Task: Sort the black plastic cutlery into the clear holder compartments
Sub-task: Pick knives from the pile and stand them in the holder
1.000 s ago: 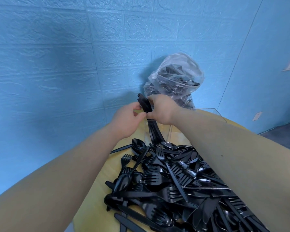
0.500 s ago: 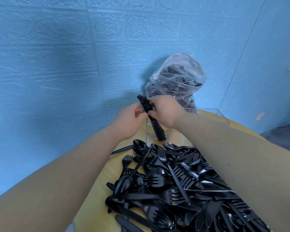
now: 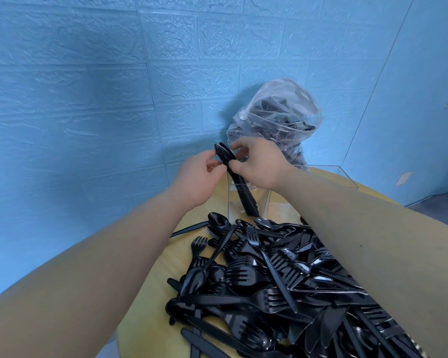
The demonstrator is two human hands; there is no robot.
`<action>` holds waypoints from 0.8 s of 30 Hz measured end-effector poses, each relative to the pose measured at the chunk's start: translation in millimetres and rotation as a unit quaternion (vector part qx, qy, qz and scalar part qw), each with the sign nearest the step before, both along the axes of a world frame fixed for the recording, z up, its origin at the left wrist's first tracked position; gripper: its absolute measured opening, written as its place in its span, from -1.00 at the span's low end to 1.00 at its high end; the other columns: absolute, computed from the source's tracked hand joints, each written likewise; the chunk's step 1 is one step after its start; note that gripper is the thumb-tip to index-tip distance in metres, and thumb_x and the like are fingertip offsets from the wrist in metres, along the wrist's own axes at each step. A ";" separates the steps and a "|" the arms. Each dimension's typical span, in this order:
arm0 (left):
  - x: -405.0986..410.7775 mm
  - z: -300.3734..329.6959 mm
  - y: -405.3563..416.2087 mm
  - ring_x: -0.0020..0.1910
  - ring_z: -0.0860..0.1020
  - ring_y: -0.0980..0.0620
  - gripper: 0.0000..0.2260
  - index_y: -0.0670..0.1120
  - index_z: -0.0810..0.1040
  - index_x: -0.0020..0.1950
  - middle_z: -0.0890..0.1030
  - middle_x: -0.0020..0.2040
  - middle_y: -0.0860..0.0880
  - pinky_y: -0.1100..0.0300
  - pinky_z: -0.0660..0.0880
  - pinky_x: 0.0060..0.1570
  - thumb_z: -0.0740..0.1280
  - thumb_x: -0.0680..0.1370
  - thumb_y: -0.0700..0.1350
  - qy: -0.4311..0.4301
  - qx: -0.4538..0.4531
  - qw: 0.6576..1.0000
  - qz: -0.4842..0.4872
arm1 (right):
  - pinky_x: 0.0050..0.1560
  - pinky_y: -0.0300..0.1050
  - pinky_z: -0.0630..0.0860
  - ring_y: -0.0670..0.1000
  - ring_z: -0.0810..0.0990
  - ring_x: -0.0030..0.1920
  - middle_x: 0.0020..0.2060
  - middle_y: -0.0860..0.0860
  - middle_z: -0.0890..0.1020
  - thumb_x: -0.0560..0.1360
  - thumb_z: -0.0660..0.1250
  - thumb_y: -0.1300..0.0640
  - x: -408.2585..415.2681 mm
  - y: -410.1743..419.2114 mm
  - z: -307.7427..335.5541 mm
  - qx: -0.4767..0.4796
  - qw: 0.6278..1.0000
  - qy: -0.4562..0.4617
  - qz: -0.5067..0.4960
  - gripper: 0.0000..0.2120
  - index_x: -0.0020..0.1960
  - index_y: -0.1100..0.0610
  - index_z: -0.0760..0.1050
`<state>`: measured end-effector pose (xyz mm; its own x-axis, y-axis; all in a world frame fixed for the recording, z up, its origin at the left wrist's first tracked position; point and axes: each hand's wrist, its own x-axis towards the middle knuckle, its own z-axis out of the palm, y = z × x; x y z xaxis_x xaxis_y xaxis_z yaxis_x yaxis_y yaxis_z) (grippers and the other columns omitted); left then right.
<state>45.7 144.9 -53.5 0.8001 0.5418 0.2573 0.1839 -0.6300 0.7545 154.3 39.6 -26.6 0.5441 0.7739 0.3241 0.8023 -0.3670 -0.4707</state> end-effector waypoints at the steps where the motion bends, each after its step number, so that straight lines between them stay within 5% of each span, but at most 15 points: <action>1: 1.4 2.3 1.5 0.10 0.56 0.06 -0.71 0.06 0.51 0.30 0.63 0.12 0.02 0.16 0.41 0.15 0.29 0.57 -0.11 -0.013 -0.001 1.000 0.012 | 0.02 -0.21 0.42 -0.03 0.52 -0.04 -0.07 -0.05 0.57 0.47 0.35 0.11 -0.7 0.7 1.0 -0.001 1.000 -0.004 0.000 -0.71 0.19 0.08 0.52; 9: 15.0 11.1 11.7 -0.07 0.54 0.10 -0.56 -0.05 0.43 0.38 0.63 0.12 0.00 0.19 0.46 0.08 0.39 0.51 -0.16 -0.027 -0.003 0.998 0.054 | -0.12 -0.18 0.39 -0.02 0.49 -0.15 -0.20 -0.04 0.55 0.45 0.40 0.15 -0.5 4.2 3.2 0.010 1.000 -0.009 -0.003 -0.85 0.01 0.12 0.56; 17: 4.4 4.0 6.2 -0.05 0.55 0.08 -0.46 0.01 0.31 0.46 0.59 0.18 -0.01 0.20 0.43 0.00 0.40 0.52 -0.11 -0.019 -0.013 0.999 0.049 | 0.13 -0.15 0.44 0.04 0.59 0.03 0.00 0.02 0.65 0.47 0.38 0.15 -0.7 -4.9 1.0 0.004 0.999 -0.029 -0.018 -0.66 0.24 0.13 0.52; 24: -31.6 7.6 -19.5 -0.06 0.53 0.10 -0.49 0.04 0.32 0.45 0.57 0.16 0.03 0.26 0.38 -0.09 0.38 0.53 -0.09 0.002 -0.005 0.999 0.042 | 0.06 -0.22 0.41 -0.01 0.59 0.02 0.04 0.01 0.65 0.48 0.38 0.11 -26.7 -42.6 12.0 0.030 0.999 -0.043 -0.012 -0.69 0.21 0.12 0.54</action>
